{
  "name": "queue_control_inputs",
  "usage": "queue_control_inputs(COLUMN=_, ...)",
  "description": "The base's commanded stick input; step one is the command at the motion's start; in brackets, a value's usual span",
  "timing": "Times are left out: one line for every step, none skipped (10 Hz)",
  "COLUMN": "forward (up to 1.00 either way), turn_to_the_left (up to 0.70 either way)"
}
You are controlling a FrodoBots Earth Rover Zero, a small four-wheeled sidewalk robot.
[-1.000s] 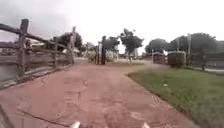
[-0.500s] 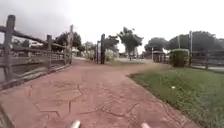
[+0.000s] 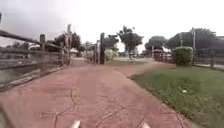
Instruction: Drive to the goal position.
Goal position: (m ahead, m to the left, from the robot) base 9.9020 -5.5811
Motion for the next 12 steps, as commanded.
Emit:
queue_control_inputs(forward=0.7, turn_to_the_left=0.0)
queue_control_inputs(forward=0.7, turn_to_the_left=0.0)
queue_control_inputs(forward=0.7, turn_to_the_left=0.0)
queue_control_inputs(forward=0.7, turn_to_the_left=0.0)
queue_control_inputs(forward=0.7, turn_to_the_left=0.0)
queue_control_inputs(forward=0.7, turn_to_the_left=0.0)
queue_control_inputs(forward=0.7, turn_to_the_left=0.0)
queue_control_inputs(forward=0.7, turn_to_the_left=0.0)
queue_control_inputs(forward=0.7, turn_to_the_left=0.0)
queue_control_inputs(forward=0.7, turn_to_the_left=0.0)
queue_control_inputs(forward=0.7, turn_to_the_left=0.0)
queue_control_inputs(forward=0.7, turn_to_the_left=0.0)
